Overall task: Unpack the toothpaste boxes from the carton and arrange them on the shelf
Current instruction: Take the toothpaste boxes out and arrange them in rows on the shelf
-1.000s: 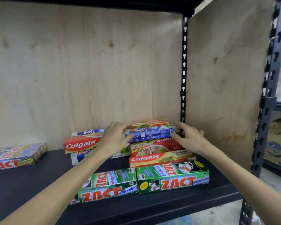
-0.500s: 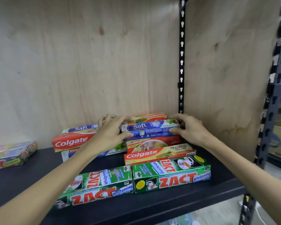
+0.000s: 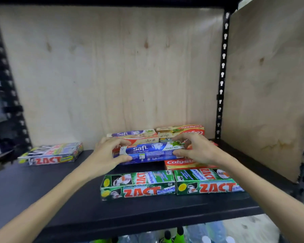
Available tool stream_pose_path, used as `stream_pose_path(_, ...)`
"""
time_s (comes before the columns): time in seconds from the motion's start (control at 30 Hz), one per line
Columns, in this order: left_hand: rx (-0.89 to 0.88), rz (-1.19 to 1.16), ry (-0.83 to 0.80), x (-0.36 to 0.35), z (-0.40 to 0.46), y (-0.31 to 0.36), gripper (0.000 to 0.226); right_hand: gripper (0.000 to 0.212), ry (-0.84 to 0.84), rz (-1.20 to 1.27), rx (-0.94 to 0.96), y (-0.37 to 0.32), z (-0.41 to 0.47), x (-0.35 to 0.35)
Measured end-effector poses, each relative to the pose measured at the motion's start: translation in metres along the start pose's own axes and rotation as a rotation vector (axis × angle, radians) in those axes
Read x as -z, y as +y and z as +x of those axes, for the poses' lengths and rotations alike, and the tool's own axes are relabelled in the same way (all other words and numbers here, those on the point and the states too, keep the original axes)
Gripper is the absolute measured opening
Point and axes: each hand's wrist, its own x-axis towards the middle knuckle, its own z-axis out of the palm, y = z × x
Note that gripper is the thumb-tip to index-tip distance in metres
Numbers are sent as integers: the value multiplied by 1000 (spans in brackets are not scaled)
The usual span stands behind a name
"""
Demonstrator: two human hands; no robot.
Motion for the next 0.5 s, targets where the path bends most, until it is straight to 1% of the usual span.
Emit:
stream_pose_path(0.1,38,-20,-36,17,-18,-27,38,47,-21,-2,56,-24,14,-20)
stream_pose_path(0.17,68,-57,-42,25,-27,-43,35,46,-86,-23,74,-35,21,-30)
stream_pose_path(0.27,130,-177,-87,29,-36,-56,33,41,-218,-39,84,-38,29,-45)
stream_pose_path(0.33,147,-233,-129,27,-40,-62,36,34,-221,-4,81,-34,33,-48)
stream_pose_path(0.37,153,-273,-118,26,-41,-63,38,30,-182,26,86,-33,34,-48)
stream_pose_path(0.4,159,-317,-77,25,-39,-66,39,26,-105,59,92,-31,35,-48)
stream_pose_path(0.47,167,-384,71,23,-32,-68,37,19,103,93,108,-29,38,-45)
stream_pose_path(0.5,171,-393,158,23,-27,-69,32,20,182,87,113,-28,41,-45)
